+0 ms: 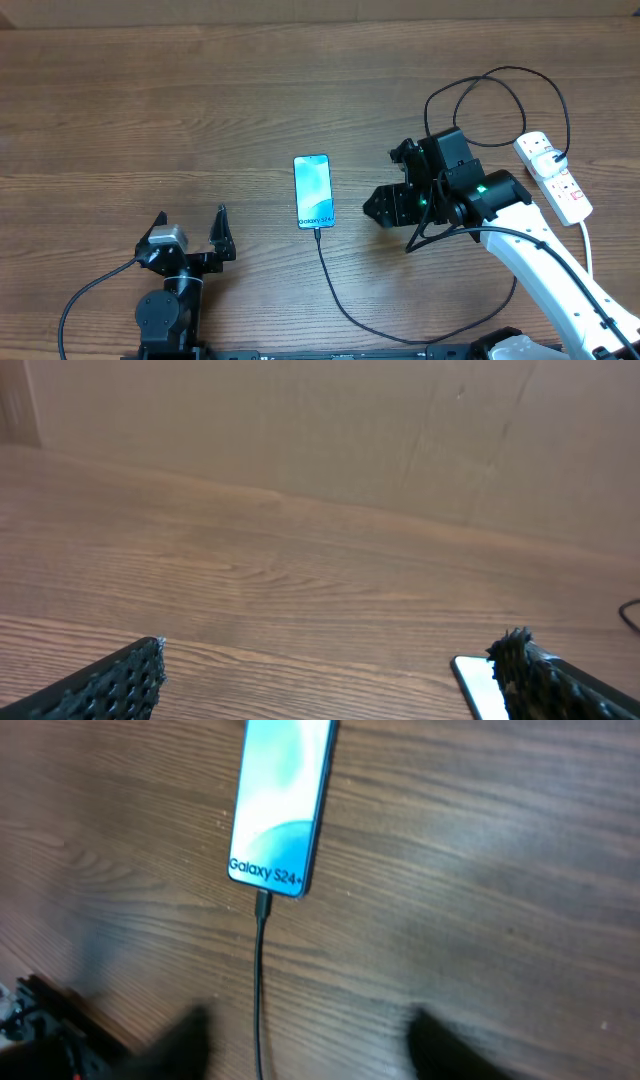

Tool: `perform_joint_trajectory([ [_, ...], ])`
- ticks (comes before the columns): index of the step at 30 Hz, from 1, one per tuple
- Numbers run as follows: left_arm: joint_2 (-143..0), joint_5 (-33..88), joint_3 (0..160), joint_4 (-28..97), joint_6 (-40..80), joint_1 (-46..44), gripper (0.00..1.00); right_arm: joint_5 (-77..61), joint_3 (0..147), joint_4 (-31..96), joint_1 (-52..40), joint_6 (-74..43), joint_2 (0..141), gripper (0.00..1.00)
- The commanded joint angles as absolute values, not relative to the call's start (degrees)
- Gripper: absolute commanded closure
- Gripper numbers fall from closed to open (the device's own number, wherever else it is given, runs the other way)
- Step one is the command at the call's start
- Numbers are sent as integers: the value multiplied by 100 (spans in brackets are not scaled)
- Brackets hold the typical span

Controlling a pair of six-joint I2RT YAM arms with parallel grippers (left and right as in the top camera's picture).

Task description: Plug charger to phone and switch on socket

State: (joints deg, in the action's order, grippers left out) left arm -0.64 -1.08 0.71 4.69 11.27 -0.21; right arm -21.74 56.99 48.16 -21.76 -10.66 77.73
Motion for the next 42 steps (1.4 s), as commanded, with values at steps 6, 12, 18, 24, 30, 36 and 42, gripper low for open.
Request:
perform_joint_trajectory([
  [6, -71, 97, 36, 458, -235, 36, 0, -1306, 5728, 4753, -2161, -1791, 7673, 96],
  [12, -71, 104, 36, 456, -235, 36, 0, 718, 5730, 5293, -2023, -3642, 7673, 96],
  [18, -71, 104, 36, 456, -235, 36, 0, 941, 5741, 5623, -1299, -4204, 7671, 96],
  [24, -71, 104, 36, 456, -235, 36, 0, 965, 5749, 5760, -534, -4200, 7671, 96],
  [30, -71, 104, 36, 456, -235, 36, 0, 1192, 5749, 5802, 451, -4202, 7671, 96],
  [36, -71, 106, 36, 456, -235, 36, 0, 1146, 5749, 5623, 1535, -4200, 7673, 96],
  [42, -71, 106, 36, 456, -235, 36, 0, 805, 5732, 4967, 1898, -3883, 7743, 96],
])
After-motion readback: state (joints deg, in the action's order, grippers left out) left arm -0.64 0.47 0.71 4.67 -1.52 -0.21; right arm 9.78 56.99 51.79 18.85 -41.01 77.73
